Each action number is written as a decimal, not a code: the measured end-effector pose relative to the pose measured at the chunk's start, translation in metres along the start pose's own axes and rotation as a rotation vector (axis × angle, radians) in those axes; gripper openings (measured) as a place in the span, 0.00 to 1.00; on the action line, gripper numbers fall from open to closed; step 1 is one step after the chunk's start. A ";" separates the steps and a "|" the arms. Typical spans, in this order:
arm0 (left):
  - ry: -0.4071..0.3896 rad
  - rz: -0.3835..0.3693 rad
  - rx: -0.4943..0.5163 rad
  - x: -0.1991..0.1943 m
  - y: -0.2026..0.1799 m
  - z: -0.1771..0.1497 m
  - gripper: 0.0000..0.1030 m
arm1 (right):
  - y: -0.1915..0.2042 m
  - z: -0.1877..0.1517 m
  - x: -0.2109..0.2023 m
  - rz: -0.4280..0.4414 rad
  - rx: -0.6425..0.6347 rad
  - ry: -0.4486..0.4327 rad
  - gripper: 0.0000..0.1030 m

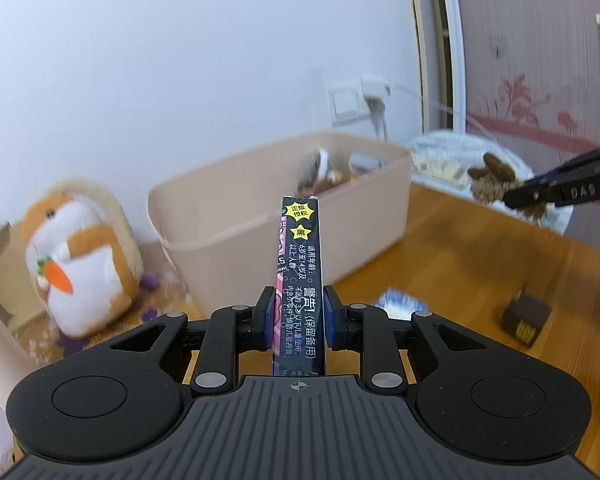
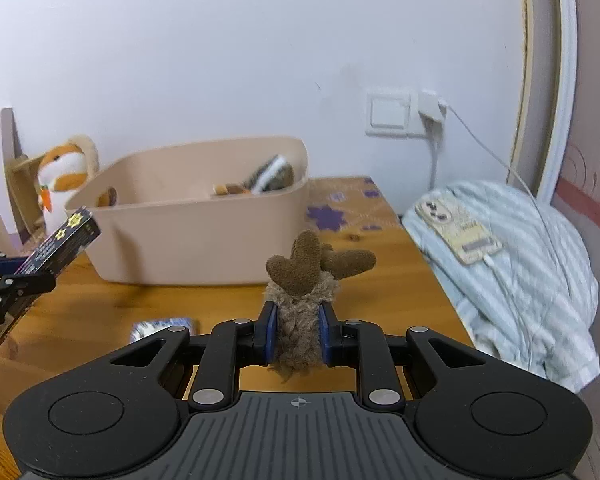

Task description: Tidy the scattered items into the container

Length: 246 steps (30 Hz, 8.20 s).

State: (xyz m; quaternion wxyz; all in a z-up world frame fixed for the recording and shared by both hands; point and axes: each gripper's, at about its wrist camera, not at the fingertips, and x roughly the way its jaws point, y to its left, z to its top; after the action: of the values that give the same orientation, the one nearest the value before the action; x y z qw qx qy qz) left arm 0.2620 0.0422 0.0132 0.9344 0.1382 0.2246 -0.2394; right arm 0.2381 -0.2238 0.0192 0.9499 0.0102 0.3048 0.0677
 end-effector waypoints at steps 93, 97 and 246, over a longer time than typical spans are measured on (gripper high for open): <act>0.229 0.146 -0.319 0.073 -0.075 -0.020 0.80 | 0.025 -0.085 0.003 0.011 -0.191 0.024 0.73; 0.258 0.136 -0.345 0.082 -0.077 -0.027 0.80 | 0.023 -0.089 0.010 0.007 -0.176 0.042 0.73; 0.139 0.289 -0.410 0.095 0.034 0.084 0.82 | 0.024 0.092 0.102 0.043 -0.042 -0.148 0.75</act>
State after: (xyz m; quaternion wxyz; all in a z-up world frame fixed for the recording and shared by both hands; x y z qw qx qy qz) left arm 0.3840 0.0035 0.0444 0.9497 -0.0074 0.3101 -0.0428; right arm 0.3706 -0.1846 0.0365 0.9682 0.0016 0.2322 0.0936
